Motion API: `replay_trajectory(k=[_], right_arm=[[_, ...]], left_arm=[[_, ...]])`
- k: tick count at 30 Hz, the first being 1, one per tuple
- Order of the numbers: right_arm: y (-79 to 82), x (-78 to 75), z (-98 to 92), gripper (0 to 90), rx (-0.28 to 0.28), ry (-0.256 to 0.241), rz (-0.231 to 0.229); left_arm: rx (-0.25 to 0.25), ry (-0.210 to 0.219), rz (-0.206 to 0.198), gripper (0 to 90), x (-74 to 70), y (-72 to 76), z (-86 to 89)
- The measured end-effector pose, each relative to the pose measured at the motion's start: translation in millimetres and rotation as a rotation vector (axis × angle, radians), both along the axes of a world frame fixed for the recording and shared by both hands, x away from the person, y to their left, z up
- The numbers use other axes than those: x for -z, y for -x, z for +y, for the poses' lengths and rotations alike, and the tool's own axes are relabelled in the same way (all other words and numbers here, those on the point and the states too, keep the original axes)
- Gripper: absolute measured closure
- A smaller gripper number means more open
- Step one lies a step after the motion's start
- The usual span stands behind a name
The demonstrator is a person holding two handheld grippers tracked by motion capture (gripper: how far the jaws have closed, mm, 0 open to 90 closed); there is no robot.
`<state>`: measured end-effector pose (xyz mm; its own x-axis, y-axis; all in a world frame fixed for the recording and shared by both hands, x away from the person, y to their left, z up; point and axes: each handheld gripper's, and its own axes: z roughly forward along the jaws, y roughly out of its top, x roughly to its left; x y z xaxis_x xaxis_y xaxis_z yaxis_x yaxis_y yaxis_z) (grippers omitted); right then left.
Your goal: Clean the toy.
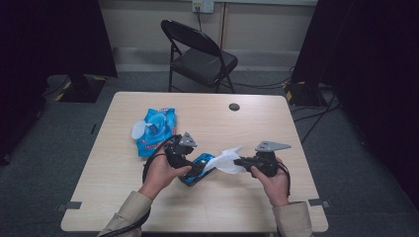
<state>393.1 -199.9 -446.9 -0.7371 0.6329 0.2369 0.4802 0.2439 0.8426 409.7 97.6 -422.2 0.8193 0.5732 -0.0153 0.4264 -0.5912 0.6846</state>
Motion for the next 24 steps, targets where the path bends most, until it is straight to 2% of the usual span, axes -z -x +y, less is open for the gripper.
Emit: replay_trajectory(k=[2,3,4,6,11,17,19,23,24], right_arm=[[3.6,1.0,-11.7,88.6,0.034,0.017,-0.003],[4.6,1.6,-15.5,88.5,0.045,0.016,-0.003],[6.5,2.5,-21.1,88.4,0.064,0.021,-0.004],[9.8,4.5,-27.2,88.1,0.083,0.051,-0.011],[15.9,12.3,-37.8,86.8,0.112,0.053,0.004],[23.0,24.0,-43.8,85.6,0.126,0.087,0.014],[24.6,25.8,-44.2,85.4,0.122,0.090,0.014],[27.6,29.2,-43.4,85.4,0.118,0.108,0.021],[28.2,30.4,-43.1,85.3,0.118,0.112,0.025]], left_arm=[[-0.002,-0.004,0.025,22.7,3.3,-2.8,-3.7],[-0.008,-0.020,0.024,21.3,5.8,-5.0,-6.7],[-0.016,-0.036,0.006,20.3,8.7,-7.0,-9.6],[-0.018,-0.044,0.016,19.1,13.7,-11.8,-14.6],[-0.025,-0.060,0.039,17.8,23.7,-20.6,-26.7],[-0.055,-0.082,0.061,17.7,43.4,-31.5,-32.0],[-0.062,-0.075,0.069,17.4,45.9,-32.9,-33.3],[-0.048,-0.077,0.047,17.6,44.9,-35.6,-37.9],[-0.048,-0.069,0.062,17.9,44.2,-35.8,-38.5]])
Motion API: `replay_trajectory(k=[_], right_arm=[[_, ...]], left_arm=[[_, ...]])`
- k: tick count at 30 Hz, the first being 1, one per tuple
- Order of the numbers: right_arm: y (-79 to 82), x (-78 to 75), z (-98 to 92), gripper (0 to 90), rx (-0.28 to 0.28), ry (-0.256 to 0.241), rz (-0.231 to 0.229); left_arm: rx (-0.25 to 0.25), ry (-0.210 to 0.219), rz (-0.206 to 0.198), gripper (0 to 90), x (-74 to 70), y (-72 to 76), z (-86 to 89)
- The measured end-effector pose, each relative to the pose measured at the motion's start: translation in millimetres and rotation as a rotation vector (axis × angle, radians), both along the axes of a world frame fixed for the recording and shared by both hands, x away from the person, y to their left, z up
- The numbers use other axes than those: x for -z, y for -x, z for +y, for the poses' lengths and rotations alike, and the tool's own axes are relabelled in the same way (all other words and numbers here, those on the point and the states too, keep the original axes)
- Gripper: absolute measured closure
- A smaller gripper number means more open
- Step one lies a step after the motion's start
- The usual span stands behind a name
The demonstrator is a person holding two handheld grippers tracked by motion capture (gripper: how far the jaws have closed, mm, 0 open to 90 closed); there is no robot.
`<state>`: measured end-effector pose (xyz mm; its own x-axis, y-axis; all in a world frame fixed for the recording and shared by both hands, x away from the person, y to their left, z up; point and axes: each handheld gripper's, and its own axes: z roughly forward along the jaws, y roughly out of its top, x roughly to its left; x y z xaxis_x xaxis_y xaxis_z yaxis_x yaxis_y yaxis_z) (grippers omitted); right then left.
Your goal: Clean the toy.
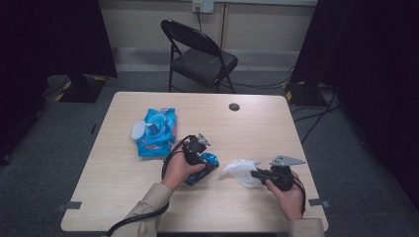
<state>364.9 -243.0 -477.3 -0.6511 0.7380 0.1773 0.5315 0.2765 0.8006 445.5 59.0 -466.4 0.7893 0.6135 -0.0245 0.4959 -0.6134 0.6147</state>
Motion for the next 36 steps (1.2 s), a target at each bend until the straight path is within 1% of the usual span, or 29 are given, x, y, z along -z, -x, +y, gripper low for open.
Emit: replay_trajectory(k=[1,2,4,5,6,8,10,12,16,18,20,21,22,23,24,26,28,30,31,33,34,35,36], right_arm=[[0.4,0.7,0.1,85.2,0.001,0.002,0.002],[0.9,1.5,0.0,85.1,0.002,0.003,0.005],[1.9,2.5,-1.0,84.9,0.007,0.005,0.006],[2.2,2.7,-1.5,85.0,0.009,0.005,0.008],[2.5,3.3,-2.2,84.9,0.011,0.006,0.009],[3.1,4.7,-3.9,84.7,0.016,0.004,0.014],[3.7,5.1,-4.5,84.5,0.019,0.005,0.017],[4.1,5.5,-4.6,84.2,0.018,0.006,0.017],[4.2,6.8,-3.8,84.2,0.013,0.013,0.024],[4.3,7.5,-3.5,84.1,0.009,0.015,0.027],[4.4,7.9,-3.6,82.9,0.007,0.020,0.032],[4.5,7.9,-3.7,82.1,0.006,0.022,0.032],[4.6,7.7,-3.8,80.9,0.007,0.025,0.030],[4.6,7.4,-4.1,80.5,0.005,0.029,0.030],[4.6,6.9,-4.3,79.2,0.004,0.031,0.031],[4.6,6.0,-5.2,72.3,0.001,0.028,0.032],[5.2,4.2,-7.1,65.7,0.008,0.040,0.021],[5.5,2.0,-9.4,53.7,0.017,0.037,0.019],[5.7,0.2,-11.2,48.8,0.029,0.034,0.011],[5.9,-5.0,-15.1,40.5,0.040,0.022,0.005],[6.1,-7.0,-15.9,36.2,0.044,0.024,0.005],[6.3,-9.6,-16.8,32.3,0.050,0.031,-0.004],[6.6,-12.3,-17.5,31.1,0.055,0.033,-0.012]], left_arm=[[0.000,0.017,0.010,17.8,-0.9,0.1,-0.9],[0.009,0.023,0.015,18.1,-2.3,0.2,-1.3],[0.012,0.030,0.010,18.3,-2.6,1.1,-3.2],[0.013,0.027,0.017,18.3,-1.4,0.6,-4.0],[0.004,0.018,0.016,18.2,0.8,-0.9,-4.6],[-0.006,0.008,0.030,16.6,5.1,-3.6,-5.4],[-0.025,0.022,0.037,15.5,9.2,-6.2,-6.8],[-0.019,0.010,0.031,15.7,12.2,-6.8,-9.8],[-0.012,-0.008,0.039,16.2,18.2,-6.1,-16.0],[-0.017,-0.029,0.041,16.8,19.7,-6.5,-17.6],[-0.014,-0.019,0.041,17.9,21.1,-6.7,-17.9],[-0.014,-0.008,0.042,22.1,20.9,-6.7,-18.0],[-0.017,-0.005,0.040,23.2,21.3,-6.3,-18.6],[-0.017,-0.013,0.032,23.3,21.3,-5.6,-19.0],[-0.019,-0.015,0.032,23.5,21.3,-5.1,-19.0],[-0.022,-0.013,0.033,23.8,21.4,-4.7,-18.7],[-0.025,-0.016,0.033,24.0,21.3,-4.5,-18.8],[-0.027,-0.020,0.036,24.1,20.8,-4.4,-19.1],[-0.032,-0.017,0.036,24.2,21.0,-4.2,-19.3],[-0.035,-0.017,0.038,24.3,20.8,-4.1,-19.4],[-0.038,-0.019,0.042,24.3,20.4,-4.0,-19.4],[-0.038,-0.021,0.047,24.3,20.0,-4.0,-19.2],[-0.037,-0.023,0.048,24.3,19.8,-4.1,-18.9]])
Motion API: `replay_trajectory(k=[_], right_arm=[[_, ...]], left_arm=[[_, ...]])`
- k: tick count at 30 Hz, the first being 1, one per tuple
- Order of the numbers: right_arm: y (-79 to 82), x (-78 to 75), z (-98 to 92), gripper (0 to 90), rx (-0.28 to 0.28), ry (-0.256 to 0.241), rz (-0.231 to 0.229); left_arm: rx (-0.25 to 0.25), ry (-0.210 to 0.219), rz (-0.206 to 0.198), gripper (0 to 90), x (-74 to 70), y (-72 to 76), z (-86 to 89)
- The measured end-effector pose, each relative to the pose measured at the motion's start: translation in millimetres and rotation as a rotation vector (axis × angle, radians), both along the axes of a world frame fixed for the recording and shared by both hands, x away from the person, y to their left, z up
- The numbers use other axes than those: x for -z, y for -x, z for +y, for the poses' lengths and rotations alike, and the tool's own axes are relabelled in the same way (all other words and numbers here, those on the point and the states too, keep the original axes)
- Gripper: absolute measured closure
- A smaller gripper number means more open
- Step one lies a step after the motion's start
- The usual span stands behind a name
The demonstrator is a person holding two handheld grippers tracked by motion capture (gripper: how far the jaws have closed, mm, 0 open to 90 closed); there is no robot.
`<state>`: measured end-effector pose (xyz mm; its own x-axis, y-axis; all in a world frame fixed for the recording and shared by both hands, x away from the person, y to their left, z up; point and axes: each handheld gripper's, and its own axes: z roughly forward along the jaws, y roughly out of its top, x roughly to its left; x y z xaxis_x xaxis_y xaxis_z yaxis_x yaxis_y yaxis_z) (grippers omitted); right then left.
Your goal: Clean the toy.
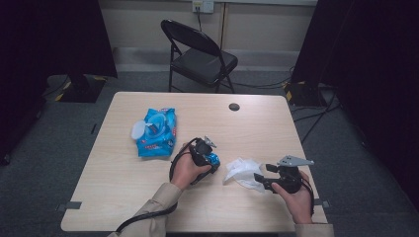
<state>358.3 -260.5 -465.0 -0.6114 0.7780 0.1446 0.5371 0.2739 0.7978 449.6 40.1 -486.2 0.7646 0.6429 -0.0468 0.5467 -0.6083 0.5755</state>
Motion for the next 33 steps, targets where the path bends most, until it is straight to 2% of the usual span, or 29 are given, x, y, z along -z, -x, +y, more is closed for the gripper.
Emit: replay_trajectory(k=[4,7,15,17,21,26,29,33], right_arm=[[0.3,-7.1,0.5,26.6,0.001,-0.002,-0.030],[-0.5,-7.8,2.6,26.1,-0.001,0.005,-0.035],[-2.6,0.5,5.2,26.2,0.000,0.008,-0.005],[-3.4,2.1,5.7,25.8,-0.002,0.010,-0.006],[-3.9,2.6,7.1,25.2,-0.004,0.012,-0.005],[-4.7,3.5,6.3,25.2,-0.001,0.011,-0.003],[-4.8,4.6,5.6,25.2,0.005,0.006,0.003],[-4.7,4.5,6.3,25.3,0.000,0.007,0.002]], left_arm=[[-0.006,-0.006,0.006,24.4,-0.8,0.2,1.6],[-0.009,-0.007,0.005,24.4,-0.7,0.3,1.3],[-0.008,-0.014,0.005,24.0,-0.8,-0.5,-0.1],[-0.012,-0.015,0.016,23.8,-1.3,-0.9,-0.7],[-0.004,-0.047,0.052,23.2,-5.7,-4.5,-3.6],[0.002,-0.062,0.031,22.1,-10.7,-7.6,-7.1],[0.004,-0.061,0.050,20.5,-9.4,-8.9,-9.1],[-0.004,-0.067,0.049,18.9,-3.5,-9.9,-11.1]])
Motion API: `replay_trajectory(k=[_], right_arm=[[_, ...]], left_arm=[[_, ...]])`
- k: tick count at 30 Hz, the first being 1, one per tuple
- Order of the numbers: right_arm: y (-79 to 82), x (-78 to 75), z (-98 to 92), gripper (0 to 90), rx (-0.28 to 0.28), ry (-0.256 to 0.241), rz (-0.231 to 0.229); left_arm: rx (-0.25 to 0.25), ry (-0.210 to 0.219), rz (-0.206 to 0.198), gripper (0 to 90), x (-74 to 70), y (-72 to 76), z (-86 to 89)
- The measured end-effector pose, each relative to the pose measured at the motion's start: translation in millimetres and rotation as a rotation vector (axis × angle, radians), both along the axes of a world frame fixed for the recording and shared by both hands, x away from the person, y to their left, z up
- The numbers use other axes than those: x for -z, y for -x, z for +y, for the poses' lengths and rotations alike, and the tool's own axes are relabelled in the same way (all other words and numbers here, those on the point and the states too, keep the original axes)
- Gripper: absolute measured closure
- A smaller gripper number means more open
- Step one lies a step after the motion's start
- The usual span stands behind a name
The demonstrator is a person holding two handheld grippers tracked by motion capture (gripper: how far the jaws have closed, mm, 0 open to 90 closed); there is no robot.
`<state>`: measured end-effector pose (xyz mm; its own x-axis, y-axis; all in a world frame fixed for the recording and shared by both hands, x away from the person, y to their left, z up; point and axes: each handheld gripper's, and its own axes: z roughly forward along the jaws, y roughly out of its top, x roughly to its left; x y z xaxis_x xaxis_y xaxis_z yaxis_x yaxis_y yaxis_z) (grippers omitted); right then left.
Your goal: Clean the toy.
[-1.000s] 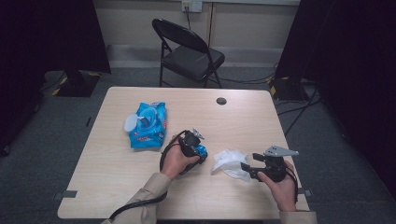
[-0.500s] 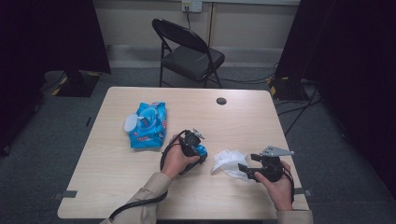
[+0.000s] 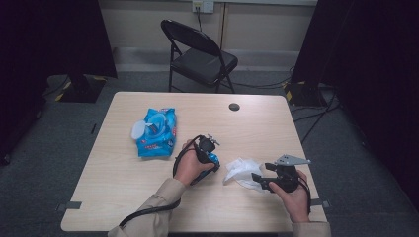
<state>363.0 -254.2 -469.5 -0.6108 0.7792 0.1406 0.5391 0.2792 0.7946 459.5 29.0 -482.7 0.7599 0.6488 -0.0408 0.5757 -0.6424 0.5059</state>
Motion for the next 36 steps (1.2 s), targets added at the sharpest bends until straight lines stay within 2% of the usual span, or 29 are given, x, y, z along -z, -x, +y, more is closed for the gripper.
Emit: replay_trajectory(k=[2,3,4,12,16,20,21,28,30,33,36], right_arm=[[0.1,-0.1,0.7,25.3,-0.002,0.002,-0.003],[0.1,0.0,1.2,25.3,-0.005,0.002,-0.003],[0.0,0.0,1.4,25.3,-0.006,0.004,-0.002],[0.5,-4.1,0.7,25.0,-0.005,-0.007,-0.025],[0.5,-8.8,-1.0,23.9,0.003,-0.029,-0.039],[-0.1,-10.9,2.8,23.1,0.004,-0.034,-0.047],[-0.2,-11.0,3.6,23.0,0.004,-0.033,-0.049],[-0.2,-19.5,12.4,23.8,0.006,-0.053,-0.078],[-0.2,-22.0,14.4,25.2,0.009,-0.059,-0.082],[-1.3,-22.8,18.1,31.5,0.009,-0.055,-0.091],[-4.8,-16.7,23.1,39.6,-0.005,-0.058,-0.073]], left_arm=[[-0.003,-0.004,-0.009,18.2,0.2,-0.1,-0.9],[0.003,-0.002,-0.021,21.4,-0.6,0.6,-1.0],[-0.004,-0.001,-0.013,24.3,-0.6,0.9,-1.1],[-0.019,-0.008,-0.012,26.1,-3.0,3.1,0.8],[-0.008,0.031,-0.032,26.2,-11.6,6.0,5.7],[0.007,0.075,-0.027,26.3,-20.3,7.6,12.2],[0.006,0.097,-0.024,26.3,-22.7,8.6,14.3],[0.048,0.132,-0.061,26.3,-35.7,16.7,22.5],[0.054,0.157,-0.071,26.2,-40.3,19.5,25.0],[0.062,0.169,-0.089,26.2,-47.2,22.9,28.3],[0.077,0.197,-0.110,26.2,-53.0,26.1,29.2]])
